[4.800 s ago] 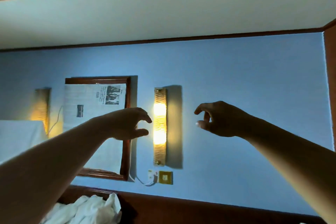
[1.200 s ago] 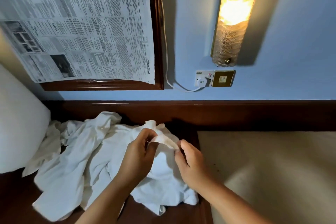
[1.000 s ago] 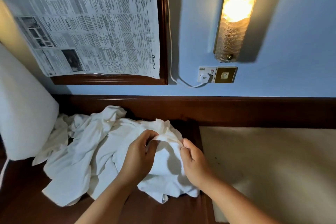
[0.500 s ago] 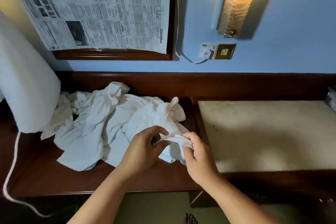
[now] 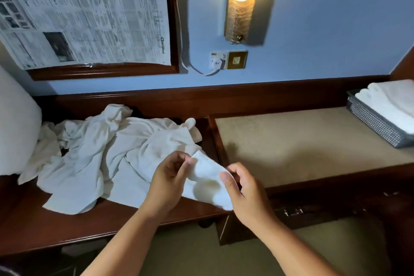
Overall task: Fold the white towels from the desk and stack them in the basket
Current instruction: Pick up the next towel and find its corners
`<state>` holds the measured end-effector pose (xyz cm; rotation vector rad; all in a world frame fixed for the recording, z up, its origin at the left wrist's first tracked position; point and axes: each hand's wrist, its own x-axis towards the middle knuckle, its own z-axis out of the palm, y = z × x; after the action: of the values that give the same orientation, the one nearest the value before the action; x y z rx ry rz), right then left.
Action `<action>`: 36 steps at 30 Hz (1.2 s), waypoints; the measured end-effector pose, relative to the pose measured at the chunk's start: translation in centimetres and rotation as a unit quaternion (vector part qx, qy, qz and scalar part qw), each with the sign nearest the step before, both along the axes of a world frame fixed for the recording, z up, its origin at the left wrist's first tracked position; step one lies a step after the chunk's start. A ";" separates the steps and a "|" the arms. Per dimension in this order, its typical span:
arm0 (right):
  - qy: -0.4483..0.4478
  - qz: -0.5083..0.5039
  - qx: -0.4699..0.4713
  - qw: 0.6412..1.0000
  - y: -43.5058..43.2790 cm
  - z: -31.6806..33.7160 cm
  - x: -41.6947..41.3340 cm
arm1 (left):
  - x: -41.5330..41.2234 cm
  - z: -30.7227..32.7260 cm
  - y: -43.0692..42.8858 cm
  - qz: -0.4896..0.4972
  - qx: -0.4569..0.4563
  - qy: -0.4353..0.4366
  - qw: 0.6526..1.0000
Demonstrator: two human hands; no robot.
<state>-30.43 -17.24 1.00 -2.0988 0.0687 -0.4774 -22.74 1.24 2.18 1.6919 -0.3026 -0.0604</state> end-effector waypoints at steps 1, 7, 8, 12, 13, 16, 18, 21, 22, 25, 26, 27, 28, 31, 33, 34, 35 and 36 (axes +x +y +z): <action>0.001 -0.013 0.003 1.000 -1.5 -0.1 -1.3 | -0.7 1.0 -1.7 -0.021 0.009 -0.031 0.999; 0.105 -0.004 0.029 0.994 -11.5 0.6 -9.9 | -6.1 5.5 -13.0 -0.221 0.062 -0.153 0.961; 0.119 -0.007 0.046 0.992 -13.6 0.7 -11.8 | -7.5 6.0 -15.6 -0.253 0.074 -0.169 0.950; 0.125 -0.014 0.131 0.983 -20.5 1.4 -19.4 | -13.0 7.6 -25.9 -0.337 0.092 -0.241 0.905; 0.110 -0.032 0.141 0.983 -22.1 1.6 -21.0 | -14.4 8.0 -28.3 -0.360 0.092 -0.246 0.895; 0.027 -0.105 0.145 0.983 -26.3 2.7 -24.3 | -18.0 8.9 -34.5 -0.395 0.091 -0.268 0.874; -0.021 -0.159 0.143 0.977 -29.3 3.0 -26.1 | -19.9 9.2 -37.8 -0.407 0.078 -0.266 0.870; -0.059 -0.205 0.167 0.963 -33.3 3.2 -28.4 | -21.6 8.9 -41.3 -0.417 0.082 -0.268 0.864; -0.061 -0.209 0.179 0.960 -34.6 3.4 -29.1 | -21.8 8.6 -42.3 -0.419 0.080 -0.260 0.866; -0.039 -0.183 0.181 0.965 -37.2 3.7 -29.8 | -21.8 8.0 -44.4 -0.411 0.043 -0.211 0.886; -0.026 -0.173 0.180 0.968 -37.9 3.6 -29.7 | -21.7 8.0 -45.2 -0.410 0.036 -0.194 0.891; -0.015 -0.167 0.183 0.969 -38.4 3.4 -29.5 | -21.6 8.0 -46.1 -0.412 0.033 -0.183 0.892; -0.006 -0.171 0.181 0.968 -38.9 3.1 -29.3 | -21.4 8.0 -47.0 -0.419 0.034 -0.176 0.890; 0.008 -0.227 0.122 0.966 -41.7 2.5 -28.3 | -20.1 7.4 -50.5 -0.430 0.034 -0.159 0.888; -0.009 -0.255 0.063 0.965 -44.3 2.6 -27.2 | -19.1 5.9 -53.1 -0.419 0.015 -0.127 0.899; -0.034 -0.268 0.049 0.962 -45.5 2.8 -26.6 | -18.9 4.8 -54.3 -0.418 -0.001 -0.093 0.904; -0.061 -0.289 0.036 0.955 -46.8 3.1 -26.1 | -19.0 3.8 -55.4 -0.428 -0.015 -0.056 0.902; -0.082 -0.320 0.023 0.944 -48.1 3.8 -25.7 | -19.1 2.4 -56.3 -0.448 -0.011 -0.030 0.894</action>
<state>-56.11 -65.33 4.78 -1.9503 0.6721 -1.0229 -41.80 -55.03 4.61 1.4059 -1.1078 -0.6832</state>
